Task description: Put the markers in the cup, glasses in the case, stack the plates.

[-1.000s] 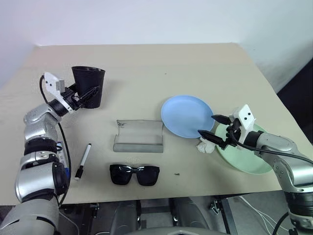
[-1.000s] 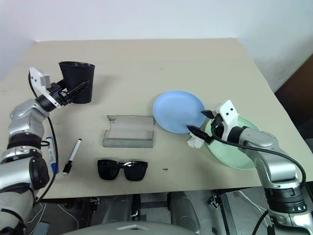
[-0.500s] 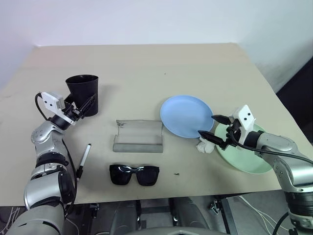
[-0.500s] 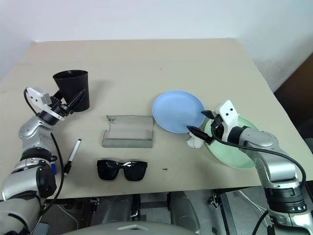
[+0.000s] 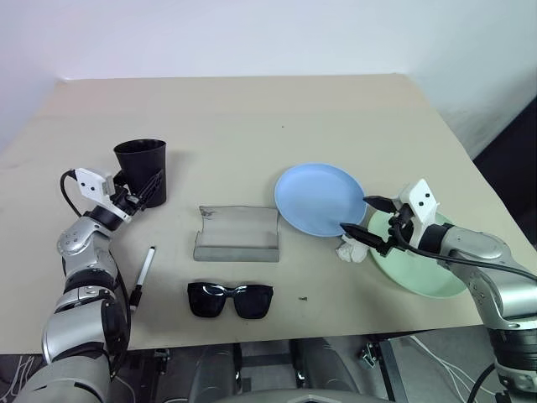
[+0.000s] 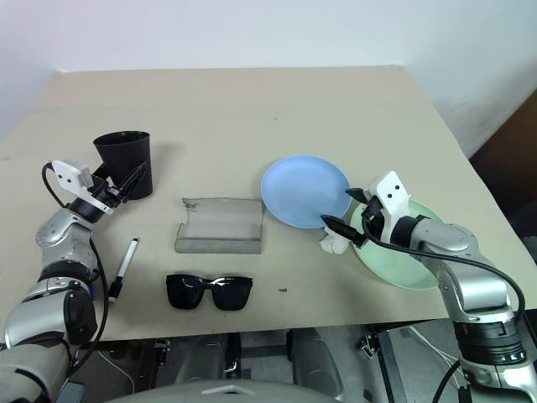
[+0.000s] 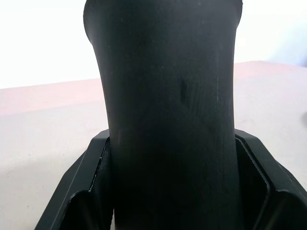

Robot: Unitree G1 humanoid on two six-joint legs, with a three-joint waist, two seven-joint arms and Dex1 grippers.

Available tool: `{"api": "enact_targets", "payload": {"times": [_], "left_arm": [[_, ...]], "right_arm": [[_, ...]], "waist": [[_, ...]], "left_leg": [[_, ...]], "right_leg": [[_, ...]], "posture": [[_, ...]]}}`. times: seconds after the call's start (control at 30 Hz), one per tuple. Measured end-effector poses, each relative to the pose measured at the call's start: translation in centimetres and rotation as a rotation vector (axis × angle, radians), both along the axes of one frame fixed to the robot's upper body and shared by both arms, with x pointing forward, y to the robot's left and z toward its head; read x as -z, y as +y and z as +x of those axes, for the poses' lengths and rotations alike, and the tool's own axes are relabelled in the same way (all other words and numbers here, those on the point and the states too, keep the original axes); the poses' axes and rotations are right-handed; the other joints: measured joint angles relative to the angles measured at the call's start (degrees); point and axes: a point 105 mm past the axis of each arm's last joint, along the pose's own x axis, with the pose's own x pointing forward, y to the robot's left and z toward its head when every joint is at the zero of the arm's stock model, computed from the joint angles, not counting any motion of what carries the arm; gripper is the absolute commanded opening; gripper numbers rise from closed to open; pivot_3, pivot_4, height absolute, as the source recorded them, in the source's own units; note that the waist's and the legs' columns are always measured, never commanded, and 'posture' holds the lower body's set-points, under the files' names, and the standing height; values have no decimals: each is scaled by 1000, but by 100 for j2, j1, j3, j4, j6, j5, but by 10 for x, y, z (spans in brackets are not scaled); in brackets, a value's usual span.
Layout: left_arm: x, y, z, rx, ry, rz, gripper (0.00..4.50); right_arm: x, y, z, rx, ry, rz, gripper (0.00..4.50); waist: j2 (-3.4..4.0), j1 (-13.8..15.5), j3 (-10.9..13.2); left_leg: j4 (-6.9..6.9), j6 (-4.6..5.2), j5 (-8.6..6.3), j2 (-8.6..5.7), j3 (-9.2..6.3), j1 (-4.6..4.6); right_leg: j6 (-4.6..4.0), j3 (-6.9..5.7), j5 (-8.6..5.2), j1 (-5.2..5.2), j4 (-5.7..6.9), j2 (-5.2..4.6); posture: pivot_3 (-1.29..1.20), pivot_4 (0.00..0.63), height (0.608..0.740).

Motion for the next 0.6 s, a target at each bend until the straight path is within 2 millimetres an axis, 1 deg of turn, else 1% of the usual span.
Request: {"api": "enact_targets", "payload": {"times": [0.13, 0.23, 0.27, 0.3, 0.4, 0.6], "left_arm": [[1, 0, -1, 5, 3, 3, 2889], [2, 0, -2, 8, 4, 1, 3740], [3, 0, -2, 8, 5, 1, 4184], [4, 1, -3, 8, 11, -1, 4490], [17, 4, -8, 6, 60, -9, 4490], [18, 5, -9, 18, 70, -15, 4490]], "right_arm": [[0, 0, 0, 0, -2, -1, 4500], [0, 0, 0, -2, -3, -2, 4500], [0, 0, 0, -3, -3, -2, 4500], [0, 0, 0, -5, -2, -2, 4500], [0, 0, 0, -7, -2, -4, 4500], [-1, 0, 0, -12, -10, -9, 4500]], "waist": [[0, -4, -3], [0, -5, -4], [1, -4, -4], [1, -3, -5], [1, -7, -5], [1, 7, -5]], "left_leg": [[0, 0, 0, 0, 1, 3], [-1, 0, 0, 1, 2, 3], [-1, 0, 0, 1, 2, 4], [-1, 0, 0, 1, 2, 4], [-1, 0, 0, 2, 2, 4], [-1, 0, 0, 0, 4, 3]], "right_leg": [[-1, 1, 0, 2, 0, 0], [-1, 1, 0, 2, 0, -1], [-1, 1, 0, 2, 0, -1], [-1, 1, 0, 2, 0, -1], [-1, 2, 0, 2, 0, -1], [-2, 1, 0, 2, -3, -6]], "posture": [[0, 150, 735], [0, 150, 735], [0, 150, 735], [0, 150, 735], [0, 150, 735], [0, 150, 735]]}}
